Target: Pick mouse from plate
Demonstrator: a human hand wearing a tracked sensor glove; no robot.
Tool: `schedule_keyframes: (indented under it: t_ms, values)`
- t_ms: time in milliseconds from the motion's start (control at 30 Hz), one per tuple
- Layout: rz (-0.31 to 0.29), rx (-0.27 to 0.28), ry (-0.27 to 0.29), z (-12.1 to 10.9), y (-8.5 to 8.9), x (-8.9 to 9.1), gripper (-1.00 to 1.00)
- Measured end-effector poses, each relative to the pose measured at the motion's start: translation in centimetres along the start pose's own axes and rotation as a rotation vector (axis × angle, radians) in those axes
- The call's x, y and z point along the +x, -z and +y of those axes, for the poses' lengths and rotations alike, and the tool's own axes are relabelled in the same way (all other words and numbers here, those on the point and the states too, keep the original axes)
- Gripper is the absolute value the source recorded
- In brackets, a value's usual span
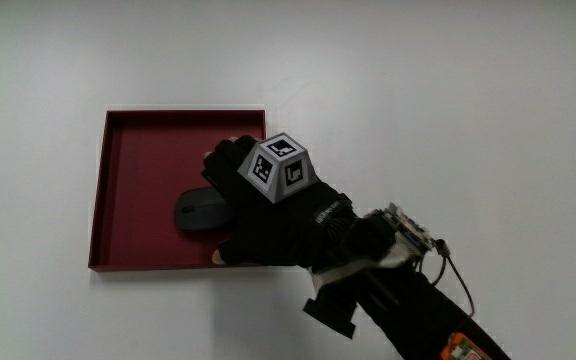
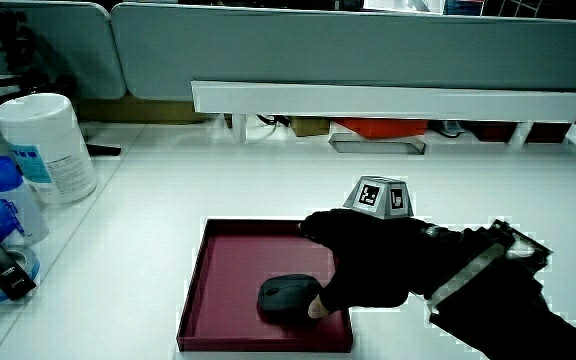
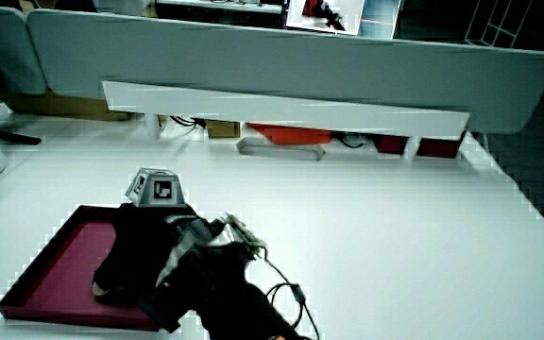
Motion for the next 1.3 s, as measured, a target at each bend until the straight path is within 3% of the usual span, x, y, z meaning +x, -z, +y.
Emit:
schedule_keyframes:
  t_ms: [267, 633, 967, 1100, 1300]
  values:
    - [0.025, -0.029, 0.073, 3.3, 1.7, 1.1, 0.00]
    - [0.034, -0.099, 0.104, 6.5, 4.4, 1.7, 0.00]
    - [0.029, -0.129, 0.137, 7.5, 5.3, 2.2, 0.00]
    - [0.019, -0.101, 0.135, 7.5, 5.6, 2.2, 0.00]
    - [-0.010, -0.046, 0.128, 7.3, 5.5, 1.6, 0.33]
